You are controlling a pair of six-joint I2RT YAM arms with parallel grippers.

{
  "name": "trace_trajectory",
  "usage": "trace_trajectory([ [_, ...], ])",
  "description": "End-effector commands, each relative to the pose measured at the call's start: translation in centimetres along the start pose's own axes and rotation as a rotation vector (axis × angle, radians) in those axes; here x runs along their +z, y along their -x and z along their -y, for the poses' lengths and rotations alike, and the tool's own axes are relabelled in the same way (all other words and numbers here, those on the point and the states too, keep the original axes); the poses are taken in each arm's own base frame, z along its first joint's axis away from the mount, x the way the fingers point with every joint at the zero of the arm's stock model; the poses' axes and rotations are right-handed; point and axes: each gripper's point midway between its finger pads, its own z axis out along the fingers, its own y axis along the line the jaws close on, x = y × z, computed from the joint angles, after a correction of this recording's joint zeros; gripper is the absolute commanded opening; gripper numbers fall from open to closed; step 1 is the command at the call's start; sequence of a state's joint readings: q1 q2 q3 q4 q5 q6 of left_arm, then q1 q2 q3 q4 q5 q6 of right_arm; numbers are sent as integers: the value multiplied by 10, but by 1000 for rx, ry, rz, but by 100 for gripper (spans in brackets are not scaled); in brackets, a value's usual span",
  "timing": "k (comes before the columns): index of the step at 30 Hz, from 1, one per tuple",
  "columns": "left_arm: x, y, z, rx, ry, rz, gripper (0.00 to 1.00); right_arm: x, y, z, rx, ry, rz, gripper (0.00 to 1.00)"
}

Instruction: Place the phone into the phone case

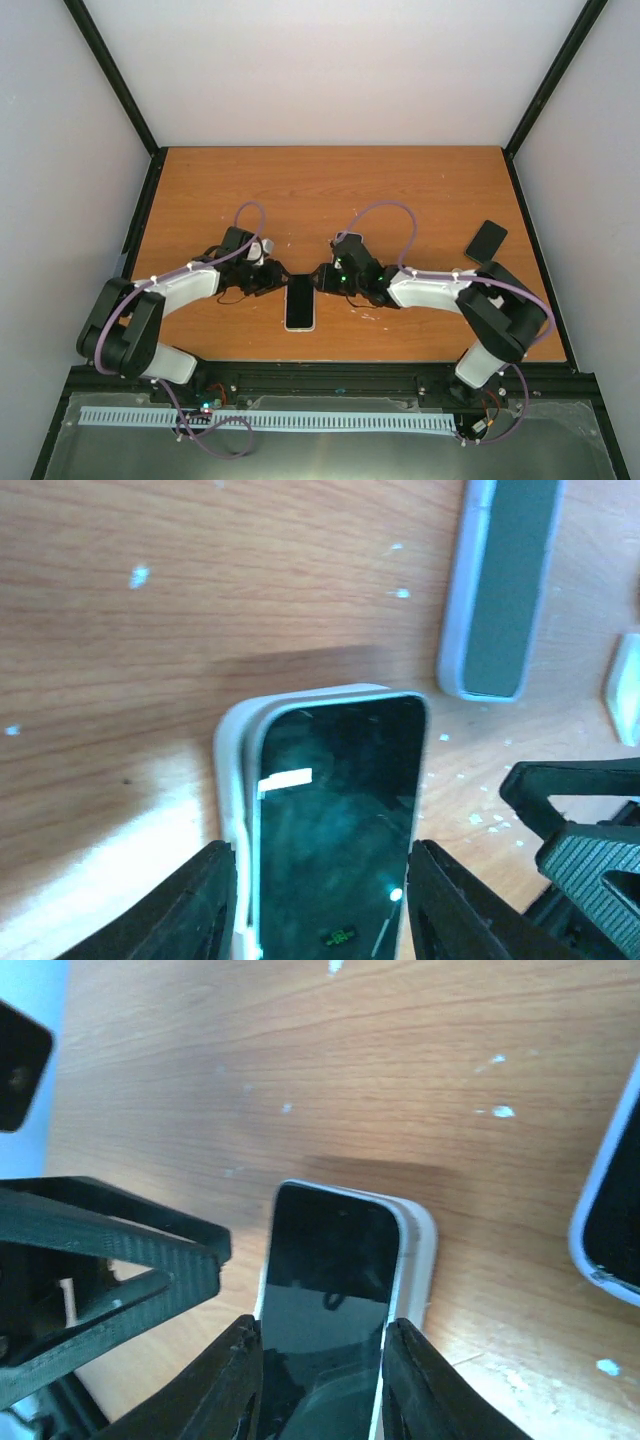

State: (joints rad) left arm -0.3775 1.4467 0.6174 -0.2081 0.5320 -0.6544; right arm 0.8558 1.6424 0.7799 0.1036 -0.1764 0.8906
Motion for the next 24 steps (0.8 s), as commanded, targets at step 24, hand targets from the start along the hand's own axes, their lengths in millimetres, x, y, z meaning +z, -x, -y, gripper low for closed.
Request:
trace_trajectory([
  [24,-10,-22,-11,-84,-128,-9,48,30,-50,-9,112,163,-71,57],
])
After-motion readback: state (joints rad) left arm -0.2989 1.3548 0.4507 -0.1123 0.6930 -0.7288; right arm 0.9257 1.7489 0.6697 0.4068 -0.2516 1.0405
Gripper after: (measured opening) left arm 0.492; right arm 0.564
